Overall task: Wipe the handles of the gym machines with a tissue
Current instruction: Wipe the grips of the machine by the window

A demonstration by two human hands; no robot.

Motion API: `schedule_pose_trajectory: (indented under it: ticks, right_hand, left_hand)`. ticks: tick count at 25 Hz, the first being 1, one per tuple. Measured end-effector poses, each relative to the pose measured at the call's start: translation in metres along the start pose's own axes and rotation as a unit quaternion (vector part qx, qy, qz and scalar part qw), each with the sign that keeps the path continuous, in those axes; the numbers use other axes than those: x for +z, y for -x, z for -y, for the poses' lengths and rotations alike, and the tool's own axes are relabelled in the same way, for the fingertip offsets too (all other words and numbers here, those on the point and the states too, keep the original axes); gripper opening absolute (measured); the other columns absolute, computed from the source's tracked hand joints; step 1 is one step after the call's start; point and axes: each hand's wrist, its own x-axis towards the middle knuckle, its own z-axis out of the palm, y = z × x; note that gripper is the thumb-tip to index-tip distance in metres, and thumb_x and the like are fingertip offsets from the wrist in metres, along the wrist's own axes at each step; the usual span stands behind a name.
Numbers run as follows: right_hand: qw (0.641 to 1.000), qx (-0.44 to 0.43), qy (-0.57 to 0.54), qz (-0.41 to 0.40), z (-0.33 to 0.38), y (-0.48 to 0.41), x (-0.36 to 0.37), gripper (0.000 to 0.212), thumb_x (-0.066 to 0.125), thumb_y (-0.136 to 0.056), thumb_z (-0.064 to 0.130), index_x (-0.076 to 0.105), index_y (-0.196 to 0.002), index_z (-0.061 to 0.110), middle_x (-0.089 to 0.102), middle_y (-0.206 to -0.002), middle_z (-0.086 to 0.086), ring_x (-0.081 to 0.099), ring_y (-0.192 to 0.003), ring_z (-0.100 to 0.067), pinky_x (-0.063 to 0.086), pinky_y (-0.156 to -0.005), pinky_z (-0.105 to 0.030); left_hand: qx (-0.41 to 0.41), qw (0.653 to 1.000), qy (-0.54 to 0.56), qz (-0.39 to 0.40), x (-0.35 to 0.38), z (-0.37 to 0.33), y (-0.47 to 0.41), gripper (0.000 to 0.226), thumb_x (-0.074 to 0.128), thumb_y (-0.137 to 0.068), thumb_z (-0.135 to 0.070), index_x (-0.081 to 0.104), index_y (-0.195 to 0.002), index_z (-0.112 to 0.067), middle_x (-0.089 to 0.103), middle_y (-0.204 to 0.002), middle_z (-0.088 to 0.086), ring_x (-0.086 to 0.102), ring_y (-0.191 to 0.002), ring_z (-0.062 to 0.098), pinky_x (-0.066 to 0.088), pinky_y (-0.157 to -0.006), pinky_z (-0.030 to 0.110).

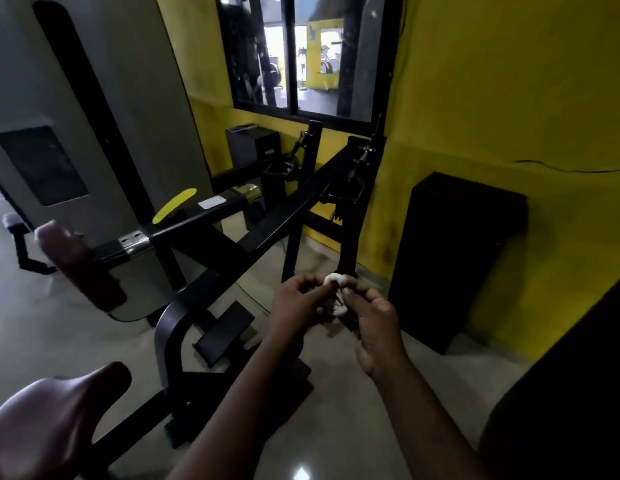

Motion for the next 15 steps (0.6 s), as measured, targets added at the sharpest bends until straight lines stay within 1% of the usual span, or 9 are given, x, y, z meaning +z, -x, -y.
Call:
schedule_pose_trajectory:
  ticks: [2,4,6,8,10,12,14,15]
  right_hand:
    - [1.000,-0.013,-0.005,-0.028,0.002,-0.035,0.016,0.018,0.059,-0.091,0.004,0.068,-0.107,0.006,0.073,-0.100,-0.013,0.068,-0.092,-0.027,0.055,-0.077,-0.036]
    - [0.999,-0.017,0.003,-0.039,0.003,-0.060,0.025,0.017,0.060,-0.091,0.005,0.068,-0.106,0.007,0.074,-0.098,-0.012,0.069,-0.088,-0.025,0.057,-0.071,-0.032]
    - [0.999,-0.019,0.003,-0.049,0.002,-0.090,0.032,0.016,0.060,-0.091,0.004,0.068,-0.104,0.008,0.074,-0.095,-0.010,0.070,-0.082,-0.022,0.057,-0.066,-0.028]
    - [0.999,-0.016,-0.001,-0.051,0.001,-0.121,0.035,0.017,0.060,-0.091,0.004,0.068,-0.106,0.008,0.074,-0.095,-0.010,0.071,-0.081,-0.020,0.056,-0.062,-0.026]
    - [0.999,-0.013,0.001,-0.046,0.003,-0.156,0.033,0.019,0.060,-0.091,0.003,0.067,-0.109,0.006,0.074,-0.097,-0.010,0.071,-0.080,-0.019,0.054,-0.059,-0.024]
    - [0.999,-0.001,-0.007,-0.044,0.007,-0.192,0.029,0.019,0.060,-0.091,0.002,0.067,-0.108,0.006,0.074,-0.095,-0.010,0.071,-0.079,-0.018,0.053,-0.056,-0.023]
    - [0.999,0.010,-0.019,-0.036,0.014,-0.239,0.022,0.019,0.060,-0.090,0.002,0.066,-0.108,0.005,0.074,-0.096,-0.010,0.072,-0.083,-0.021,0.055,-0.059,-0.025]
    - [0.999,0.020,-0.023,-0.028,0.019,-0.264,0.018,0.021,0.060,-0.090,0.001,0.066,-0.110,0.005,0.074,-0.098,-0.011,0.072,-0.086,-0.022,0.055,-0.061,-0.027]
  left_hand:
    - [-0.004,0.999,0.001,0.033,-0.005,-0.009,-0.044,0.010,0.073,-0.084,-0.014,0.068,-0.088,-0.006,0.068,-0.071,0.008,0.063,-0.063,0.019,0.051,-0.052,0.025]
    - [-0.016,0.999,0.005,0.045,-0.009,-0.011,-0.077,0.009,0.074,-0.084,-0.013,0.068,-0.086,-0.007,0.069,-0.069,0.008,0.060,-0.068,0.025,0.051,-0.056,0.029]
    - [-0.029,0.998,0.011,0.051,-0.007,-0.007,-0.112,0.008,0.073,-0.084,-0.013,0.069,-0.085,-0.007,0.069,-0.069,0.008,0.059,-0.070,0.026,0.050,-0.061,0.033]
    - [-0.046,0.998,0.010,0.044,-0.002,-0.002,-0.146,0.009,0.074,-0.084,-0.015,0.069,-0.087,-0.008,0.070,-0.072,0.009,0.061,-0.070,0.026,0.050,-0.067,0.037]
    - [-0.050,0.998,0.003,0.041,0.009,0.002,-0.183,0.011,0.075,-0.083,-0.016,0.069,-0.088,-0.008,0.071,-0.073,0.008,0.065,-0.069,0.024,0.051,-0.068,0.038]
    - [-0.048,0.998,0.002,0.043,0.022,0.003,-0.216,0.009,0.074,-0.083,-0.015,0.069,-0.086,-0.009,0.071,-0.072,0.007,0.066,-0.067,0.021,0.053,-0.066,0.035]
    - [-0.041,0.998,0.005,0.040,0.040,0.004,-0.256,0.007,0.073,-0.084,-0.013,0.069,-0.084,-0.008,0.068,-0.067,0.005,0.063,-0.059,0.015,0.052,-0.055,0.025]
    - [-0.040,0.999,0.005,0.036,0.049,0.003,-0.277,0.007,0.072,-0.085,-0.012,0.069,-0.084,-0.006,0.066,-0.062,0.004,0.060,-0.053,0.011,0.048,-0.049,0.021]
